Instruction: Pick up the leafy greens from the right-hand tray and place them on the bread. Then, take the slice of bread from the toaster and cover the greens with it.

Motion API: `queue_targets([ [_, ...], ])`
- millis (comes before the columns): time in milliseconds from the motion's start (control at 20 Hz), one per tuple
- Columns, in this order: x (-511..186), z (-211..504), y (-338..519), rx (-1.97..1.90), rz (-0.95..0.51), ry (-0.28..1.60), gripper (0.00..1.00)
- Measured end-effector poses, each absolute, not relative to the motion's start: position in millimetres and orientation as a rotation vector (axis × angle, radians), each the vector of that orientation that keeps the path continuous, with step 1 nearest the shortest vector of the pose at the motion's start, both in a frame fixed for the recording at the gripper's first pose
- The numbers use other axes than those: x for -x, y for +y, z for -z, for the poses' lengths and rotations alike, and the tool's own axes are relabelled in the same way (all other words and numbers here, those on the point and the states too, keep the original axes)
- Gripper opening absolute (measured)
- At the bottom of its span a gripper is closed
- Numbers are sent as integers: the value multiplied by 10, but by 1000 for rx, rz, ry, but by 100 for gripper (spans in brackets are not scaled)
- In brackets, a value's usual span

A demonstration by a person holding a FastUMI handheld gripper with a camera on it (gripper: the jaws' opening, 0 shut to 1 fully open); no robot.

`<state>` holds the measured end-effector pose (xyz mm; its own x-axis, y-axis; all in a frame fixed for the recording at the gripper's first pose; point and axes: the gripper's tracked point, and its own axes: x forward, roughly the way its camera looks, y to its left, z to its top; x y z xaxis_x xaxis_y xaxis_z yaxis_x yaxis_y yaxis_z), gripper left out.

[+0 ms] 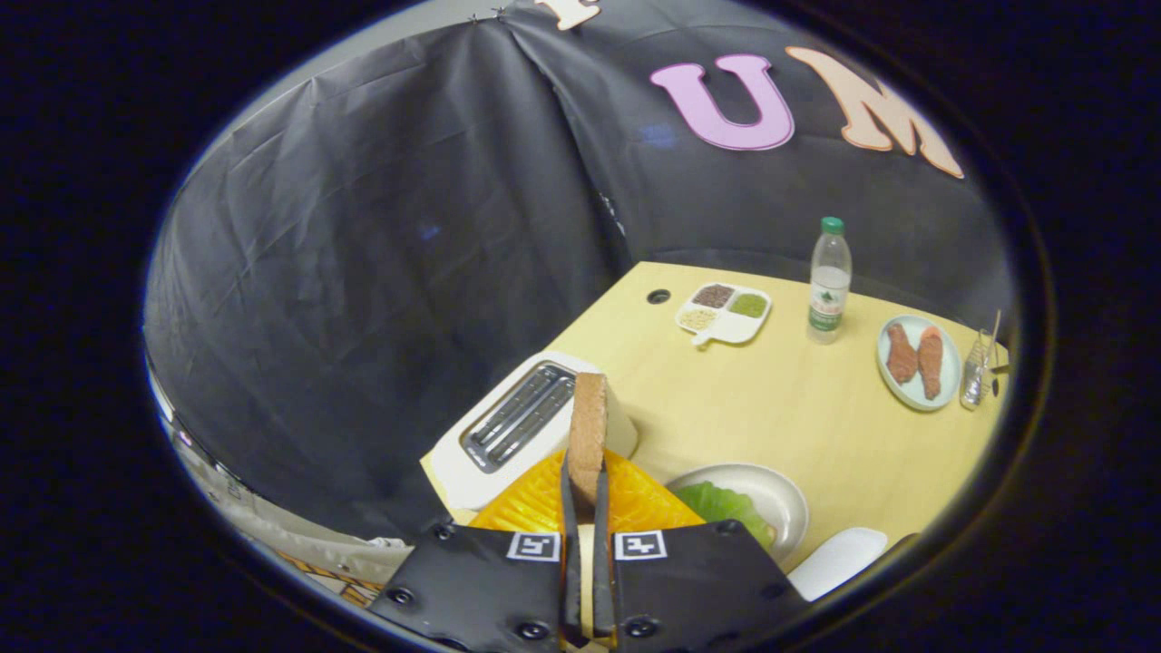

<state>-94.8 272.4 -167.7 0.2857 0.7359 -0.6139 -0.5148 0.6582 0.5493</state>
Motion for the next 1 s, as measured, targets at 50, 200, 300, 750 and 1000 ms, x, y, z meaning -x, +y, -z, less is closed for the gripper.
queue_targets([
  [50, 953, 1737, 2654, -267, -835, 973, 8],
  [200, 1010, 1903, 2497, -294, -807, 996, 8],
  [300, 1034, 2023, 2417, -315, -793, 1005, 8],
  [750, 1230, 2499, 2266, -472, -745, 1080, 8],
  [1000, 1261, 2757, 2114, -494, -683, 1123, 8],
])
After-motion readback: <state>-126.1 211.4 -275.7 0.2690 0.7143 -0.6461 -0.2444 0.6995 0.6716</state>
